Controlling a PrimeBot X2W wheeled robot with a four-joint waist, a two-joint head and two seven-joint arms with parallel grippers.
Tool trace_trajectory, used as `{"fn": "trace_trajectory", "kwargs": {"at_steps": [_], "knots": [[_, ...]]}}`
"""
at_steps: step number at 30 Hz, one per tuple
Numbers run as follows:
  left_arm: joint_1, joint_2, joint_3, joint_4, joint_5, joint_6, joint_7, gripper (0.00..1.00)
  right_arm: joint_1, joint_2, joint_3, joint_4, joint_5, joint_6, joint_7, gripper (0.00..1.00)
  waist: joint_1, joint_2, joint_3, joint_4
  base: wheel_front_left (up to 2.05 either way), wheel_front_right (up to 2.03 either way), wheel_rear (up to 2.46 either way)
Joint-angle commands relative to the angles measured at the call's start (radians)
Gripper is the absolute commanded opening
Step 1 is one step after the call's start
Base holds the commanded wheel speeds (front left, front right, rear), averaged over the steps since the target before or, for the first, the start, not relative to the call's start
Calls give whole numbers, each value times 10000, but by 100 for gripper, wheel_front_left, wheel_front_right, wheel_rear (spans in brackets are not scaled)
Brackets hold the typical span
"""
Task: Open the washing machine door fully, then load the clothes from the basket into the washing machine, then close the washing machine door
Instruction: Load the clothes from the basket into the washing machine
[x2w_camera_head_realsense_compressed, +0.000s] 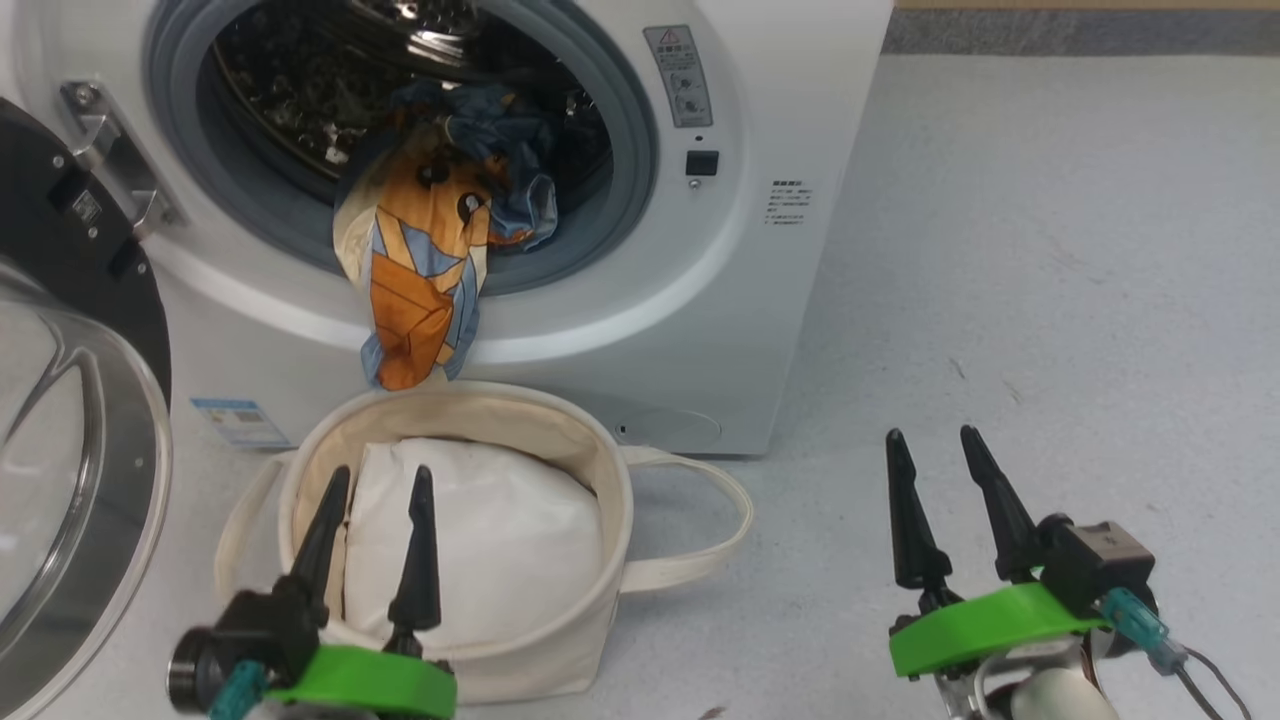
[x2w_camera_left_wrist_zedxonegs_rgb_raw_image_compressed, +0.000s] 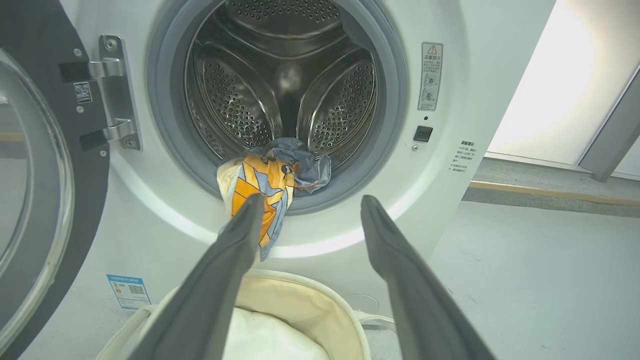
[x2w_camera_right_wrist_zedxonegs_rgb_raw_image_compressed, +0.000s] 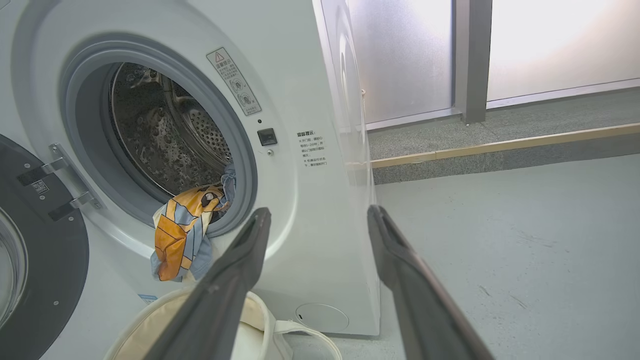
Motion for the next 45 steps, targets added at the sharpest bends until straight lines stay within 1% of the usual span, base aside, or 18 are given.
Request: {"fn": "trace_trajectory", "kwargs": {"at_steps": [1, 4, 14, 34, 39, 45], "knots": [[-7, 141, 193, -536, 38, 131, -47, 100, -71, -20, 155, -286, 89, 2, -51, 100, 3, -1, -117, -71, 0, 0, 0], [251, 140, 115, -641, 100, 210, -47, 100, 7, -20, 140, -270, 117, 2, -51, 100, 3, -1, -185, -84, 0, 0, 0], [321, 140, 74, -826, 142, 305, -47, 100, 54, -20, 329, -270, 184, 2, -51, 100, 3, -1, -259, -124, 0, 0, 0], [258, 139, -104, -794, -107, 378, -47, 100, -10, -20, 328, -303, 117, 2, -51, 100, 3, -1, -37, -181, 0, 0, 0], [188, 139, -152, -803, -97, 408, -47, 100, -44, -20, 324, -332, 91, 2, -51, 100, 3, -1, 107, -189, 0, 0, 0], [-56, 139, -132, -673, -13, 423, -47, 100, -214, -20, 330, -419, 61, 2, -51, 100, 3, -1, 642, -213, 0, 0, 0]]}}
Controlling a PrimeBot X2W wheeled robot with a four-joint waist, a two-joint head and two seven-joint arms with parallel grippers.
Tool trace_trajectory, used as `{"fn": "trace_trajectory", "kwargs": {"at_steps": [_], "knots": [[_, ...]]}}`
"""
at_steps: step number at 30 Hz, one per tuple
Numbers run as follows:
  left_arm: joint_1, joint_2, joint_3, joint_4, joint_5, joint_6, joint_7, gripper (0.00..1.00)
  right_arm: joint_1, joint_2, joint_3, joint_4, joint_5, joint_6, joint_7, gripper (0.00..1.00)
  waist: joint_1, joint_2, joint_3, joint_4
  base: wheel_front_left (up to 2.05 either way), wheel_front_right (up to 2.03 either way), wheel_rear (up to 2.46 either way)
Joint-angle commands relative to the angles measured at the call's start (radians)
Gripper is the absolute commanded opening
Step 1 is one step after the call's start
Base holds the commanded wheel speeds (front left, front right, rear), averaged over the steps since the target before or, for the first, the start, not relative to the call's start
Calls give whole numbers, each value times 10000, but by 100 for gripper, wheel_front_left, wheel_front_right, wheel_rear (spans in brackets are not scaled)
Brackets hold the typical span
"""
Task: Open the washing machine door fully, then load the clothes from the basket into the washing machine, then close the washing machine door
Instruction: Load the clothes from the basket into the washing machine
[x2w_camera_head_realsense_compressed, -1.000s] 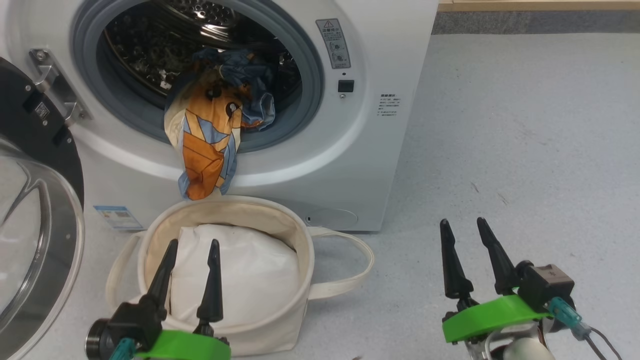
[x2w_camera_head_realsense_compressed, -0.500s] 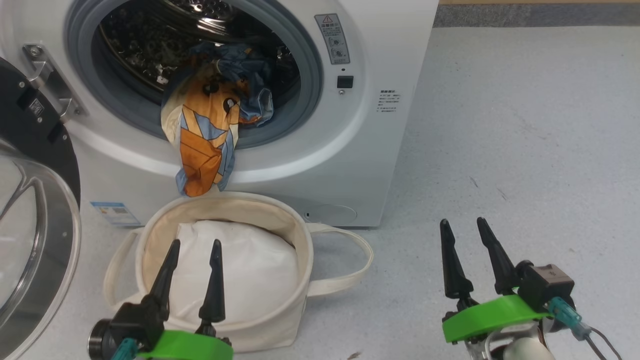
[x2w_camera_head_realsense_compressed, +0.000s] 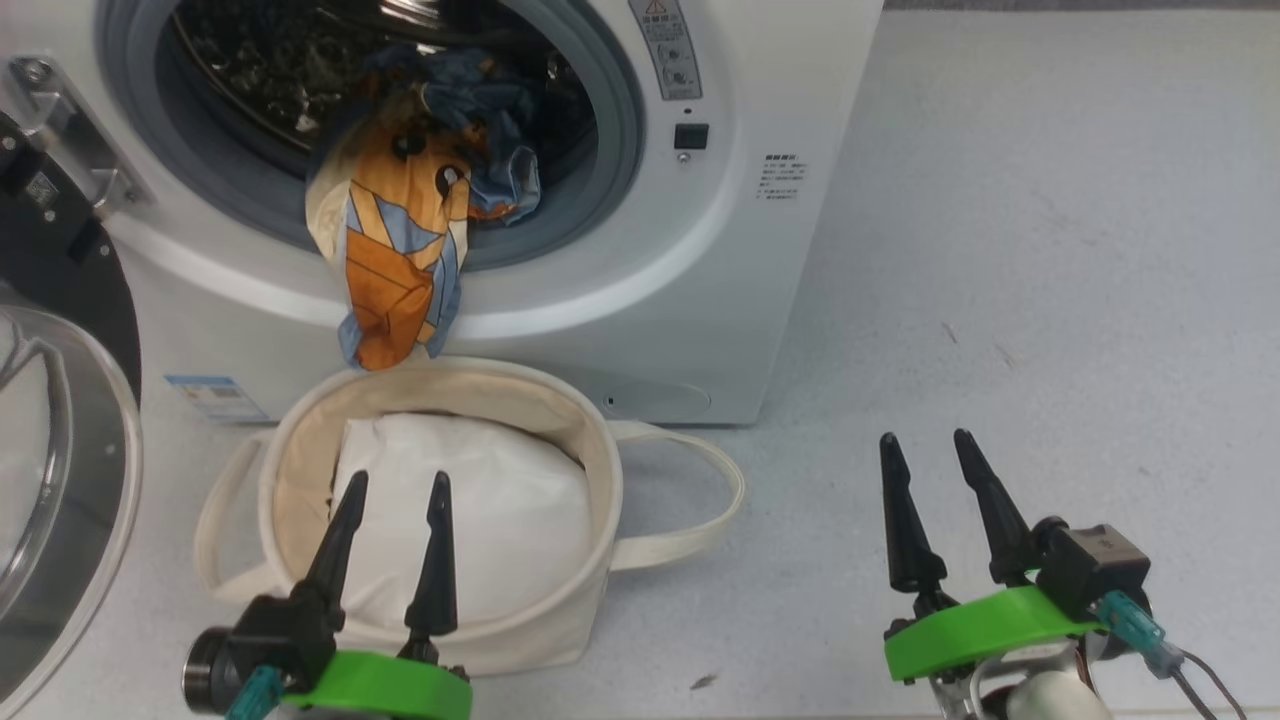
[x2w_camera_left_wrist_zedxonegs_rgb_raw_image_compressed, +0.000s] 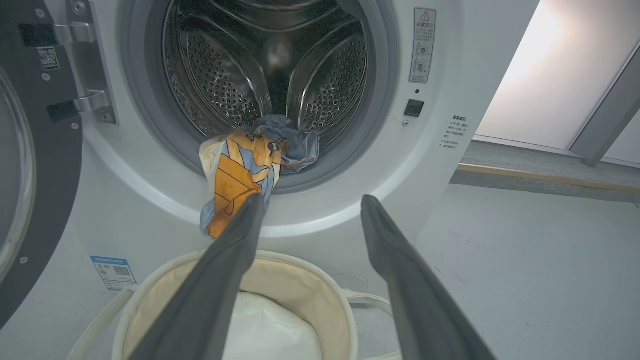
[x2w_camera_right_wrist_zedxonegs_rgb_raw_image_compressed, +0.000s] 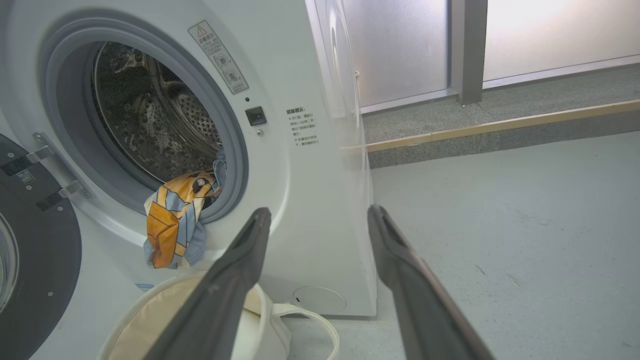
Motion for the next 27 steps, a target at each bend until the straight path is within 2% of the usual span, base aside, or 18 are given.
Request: {"fn": "trace_trajectory", "kwargs": {"at_steps": [1, 8, 11, 13, 18, 20, 27], "knots": [[-571, 126, 321, -235, 62, 42, -47, 100, -395, -22, 249, -394, -96, 2, -51, 100, -1, -1, 375, -12, 0, 0, 0], [-1535, 126, 441, 545, 391, -118, -47, 100, -770, -22, 245, -529, -193, 2, -51, 100, -1, -1, 1470, 7, 0, 0, 0], [-2349, 126, 593, 1169, 563, -298, -47, 100, -1019, -22, 252, -589, -273, 2, -51, 100, -1, -1, 2054, 1, 0, 0, 0], [-2932, 126, 846, 1401, 160, -492, -47, 100, -1196, -22, 238, -646, -300, 2, -51, 100, -1, -1, 2429, -16, 0, 0, 0], [-4274, 203, 1286, 2587, 464, -724, -47, 100, -1620, -22, 249, -778, -321, 2, -51, 100, -1, -1, 3240, -169, 0, 0, 0], [-4855, 294, 1468, 3175, 576, -712, -47, 100, -1758, -22, 252, -812, -331, 2, -51, 100, -1, -1, 3534, -234, 0, 0, 0], [-6623, 674, 2043, 5029, 914, -265, -47, 100, -2122, -22, 308, -936, -264, 2, -51, 100, -1, -1, 4305, -546, 0, 0, 0]]}}
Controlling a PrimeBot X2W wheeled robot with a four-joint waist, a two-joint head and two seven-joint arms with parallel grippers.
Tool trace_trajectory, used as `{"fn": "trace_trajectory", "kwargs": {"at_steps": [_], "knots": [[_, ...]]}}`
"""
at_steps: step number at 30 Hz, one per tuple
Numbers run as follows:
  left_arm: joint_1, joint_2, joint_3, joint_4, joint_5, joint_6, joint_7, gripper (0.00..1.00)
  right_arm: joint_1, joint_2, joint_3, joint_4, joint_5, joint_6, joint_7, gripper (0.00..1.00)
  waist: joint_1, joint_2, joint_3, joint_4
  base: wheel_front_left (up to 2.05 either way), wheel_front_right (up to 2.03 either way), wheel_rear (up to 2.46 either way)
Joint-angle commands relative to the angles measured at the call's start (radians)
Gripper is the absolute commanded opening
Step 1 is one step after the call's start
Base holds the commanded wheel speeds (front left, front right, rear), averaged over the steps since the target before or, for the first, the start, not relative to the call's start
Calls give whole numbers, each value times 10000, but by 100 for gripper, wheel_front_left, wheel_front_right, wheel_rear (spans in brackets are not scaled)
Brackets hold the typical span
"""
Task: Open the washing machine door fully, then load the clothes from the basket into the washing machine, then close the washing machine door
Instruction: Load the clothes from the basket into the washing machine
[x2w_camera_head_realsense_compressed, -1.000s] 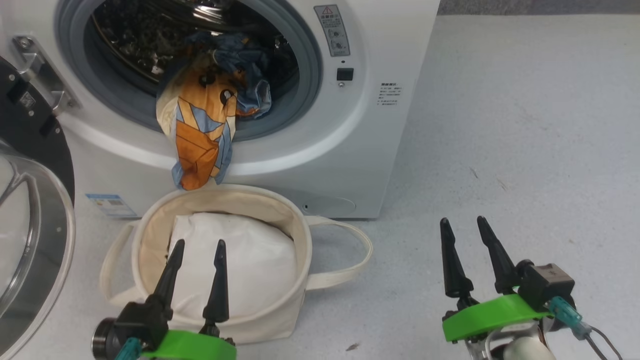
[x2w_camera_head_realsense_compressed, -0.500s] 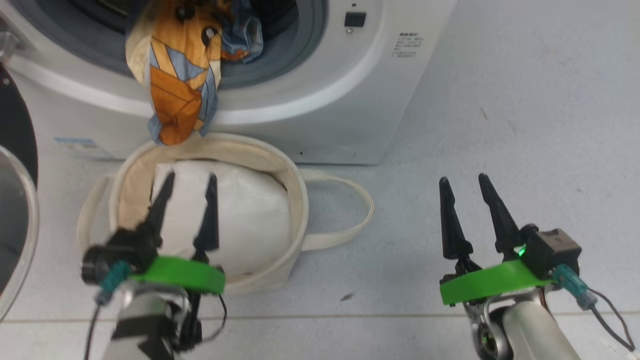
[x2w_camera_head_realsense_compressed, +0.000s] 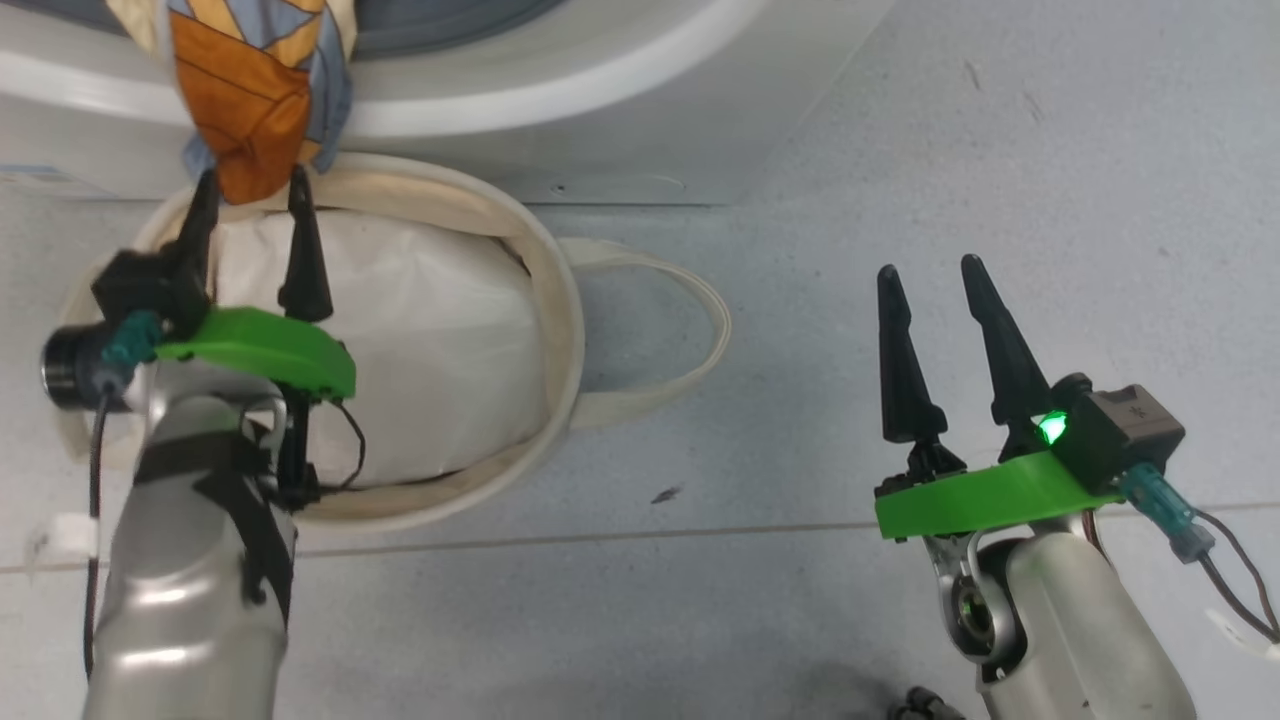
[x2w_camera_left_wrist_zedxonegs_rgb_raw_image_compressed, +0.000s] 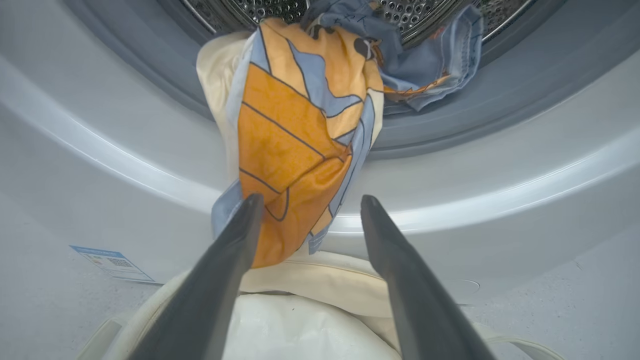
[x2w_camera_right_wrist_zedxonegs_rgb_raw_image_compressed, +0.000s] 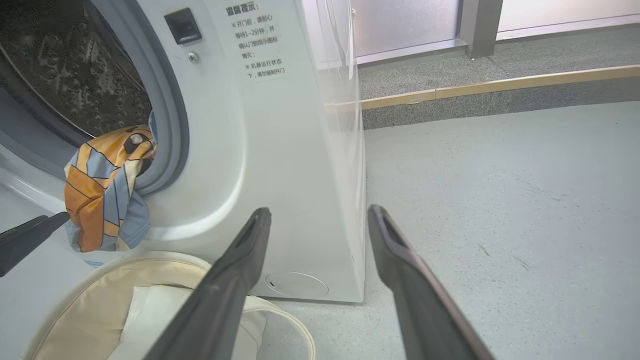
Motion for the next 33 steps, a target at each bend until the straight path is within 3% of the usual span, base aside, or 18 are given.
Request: {"fn": "trace_trajectory", "kwargs": {"at_steps": [1, 6, 18, 33], "knots": [[-249, 385, 335, 49, 98, 128, -47, 100, -27, -20, 253, -336, 6, 2, -51, 100, -3, 0, 267, -201, 0, 0, 0], [-1385, 748, 446, 1629, 277, 487, -47, 100, -127, -20, 288, -388, 152, 2, -51, 100, -3, 0, 528, -405, 0, 0, 0], [-3496, 1050, 119, 3180, 593, 817, -47, 100, -361, -20, 336, -548, 295, 2, -51, 100, -3, 0, 1182, -584, 0, 0, 0], [-4208, 657, -190, 3214, 389, 322, -47, 100, -629, -20, 371, -623, 471, 2, -51, 100, -3, 0, 1446, -684, 0, 0, 0]]}}
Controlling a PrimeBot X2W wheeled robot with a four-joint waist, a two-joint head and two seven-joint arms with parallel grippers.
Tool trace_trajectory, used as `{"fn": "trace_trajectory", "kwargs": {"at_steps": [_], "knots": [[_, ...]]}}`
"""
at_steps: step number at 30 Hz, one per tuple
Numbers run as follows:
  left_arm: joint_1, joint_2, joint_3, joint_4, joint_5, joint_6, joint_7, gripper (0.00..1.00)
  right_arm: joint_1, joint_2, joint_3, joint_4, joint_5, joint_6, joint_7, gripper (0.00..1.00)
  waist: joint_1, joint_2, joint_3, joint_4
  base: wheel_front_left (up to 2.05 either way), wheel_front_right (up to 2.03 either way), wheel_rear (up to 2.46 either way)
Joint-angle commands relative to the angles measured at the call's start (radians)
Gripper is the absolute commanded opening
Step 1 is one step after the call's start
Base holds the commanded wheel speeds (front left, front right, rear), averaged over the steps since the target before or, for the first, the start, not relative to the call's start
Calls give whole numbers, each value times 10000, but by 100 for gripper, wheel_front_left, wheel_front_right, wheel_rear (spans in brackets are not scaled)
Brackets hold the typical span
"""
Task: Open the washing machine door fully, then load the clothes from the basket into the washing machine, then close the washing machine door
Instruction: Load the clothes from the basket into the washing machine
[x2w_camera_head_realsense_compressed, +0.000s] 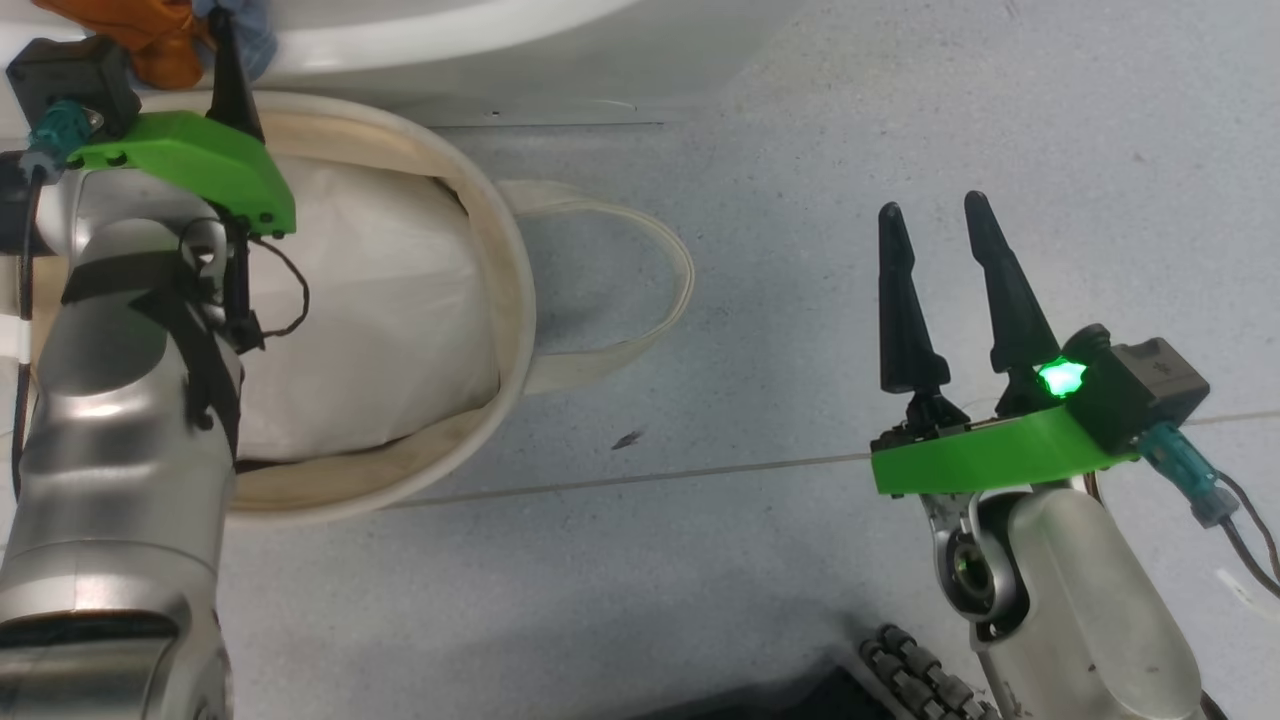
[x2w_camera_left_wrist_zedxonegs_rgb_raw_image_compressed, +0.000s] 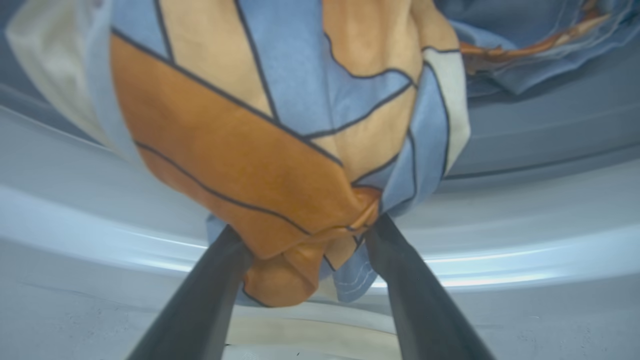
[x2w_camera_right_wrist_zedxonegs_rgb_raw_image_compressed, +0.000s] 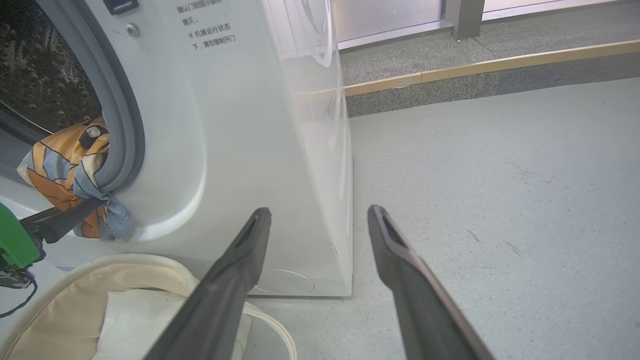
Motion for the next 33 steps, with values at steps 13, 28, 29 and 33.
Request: {"fn": "trace_trajectory", "kwargs": {"at_steps": [13, 28, 29, 33], "knots": [[357, 13, 340, -2316, -518, -922, -61, 0, 143, -20, 331, -172, -145, 2, -49, 100, 0, 0, -460, 283, 0, 0, 0], [-182, 254, 524, -3481, -5, -893, -61, 0, 159, -20, 485, -198, -9, 2, -49, 100, 0, 0, -428, 48, 0, 0, 0], [-357, 346, 485, -3423, 74, -877, -61, 0, 151, -20, 486, -211, 17, 2, -49, 100, 0, 0, -338, -23, 0, 0, 0], [-998, 649, 349, -3228, 319, -800, -61, 0, 106, -20, 456, -261, 85, 2, -49, 100, 0, 0, -31, -231, 0, 0, 0]]}}
